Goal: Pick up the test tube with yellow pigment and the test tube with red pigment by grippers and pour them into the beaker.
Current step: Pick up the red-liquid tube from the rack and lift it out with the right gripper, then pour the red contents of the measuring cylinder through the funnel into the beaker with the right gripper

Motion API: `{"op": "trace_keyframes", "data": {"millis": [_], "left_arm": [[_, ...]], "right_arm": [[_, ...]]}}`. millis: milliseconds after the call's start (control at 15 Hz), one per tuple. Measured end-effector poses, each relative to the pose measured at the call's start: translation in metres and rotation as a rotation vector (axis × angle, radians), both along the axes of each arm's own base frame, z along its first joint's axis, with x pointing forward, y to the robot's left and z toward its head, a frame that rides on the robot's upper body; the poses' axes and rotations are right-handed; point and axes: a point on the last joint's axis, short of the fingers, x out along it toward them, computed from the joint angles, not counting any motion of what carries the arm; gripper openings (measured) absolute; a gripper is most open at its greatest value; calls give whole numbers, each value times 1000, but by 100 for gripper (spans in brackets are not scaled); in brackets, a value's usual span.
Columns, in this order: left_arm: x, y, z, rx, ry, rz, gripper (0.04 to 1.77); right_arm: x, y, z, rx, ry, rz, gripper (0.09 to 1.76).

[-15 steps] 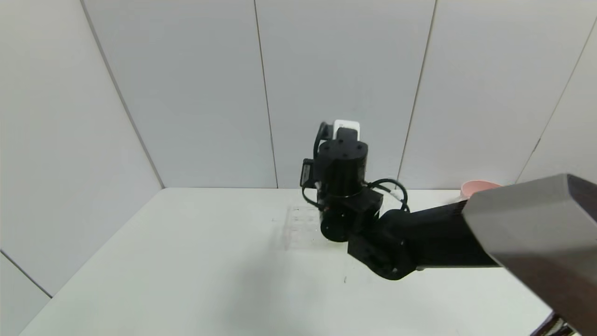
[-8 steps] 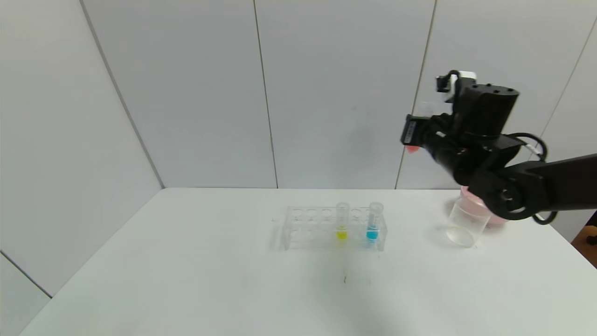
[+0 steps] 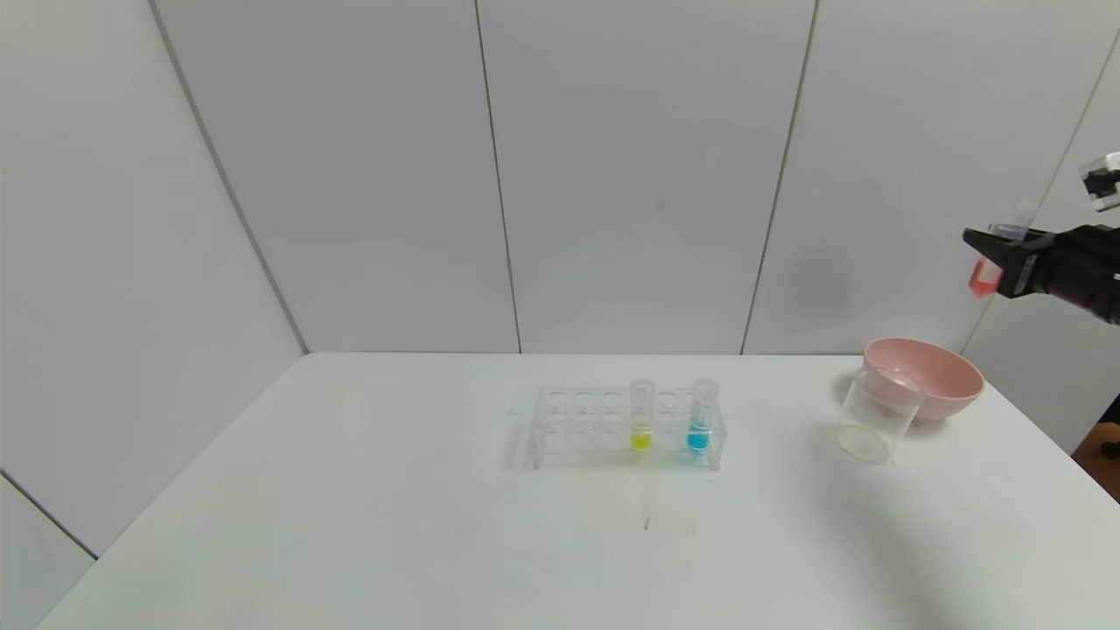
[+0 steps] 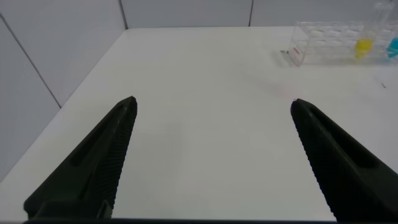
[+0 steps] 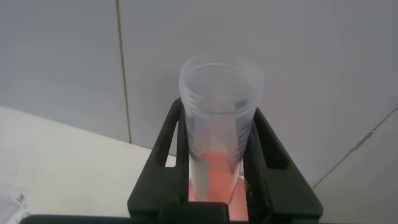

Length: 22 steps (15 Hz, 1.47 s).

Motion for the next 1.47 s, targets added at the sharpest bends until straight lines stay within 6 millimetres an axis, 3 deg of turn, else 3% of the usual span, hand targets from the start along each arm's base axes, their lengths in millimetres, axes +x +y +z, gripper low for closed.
{"op": "trace_keyframes", "data": {"millis": [200,400,733,933,1467], "left_arm": [[0,0,0,0,0,0,176],[0,0,0,0,0,0,176],[0,0,0,0,0,-1,176],[0,0,0,0,0,0,176],[0,0,0,0,0,0,176]], "right_arm": [[-11,-40,-12,-225,-21,106,56],[-9,-52,-33,-415,-42,186,56],[1,-41,-68,-677,-58,249,56],[9,-25,-77,-742,-57,263,56],[12,-26,-95,-1133,-59,173,56]]}}
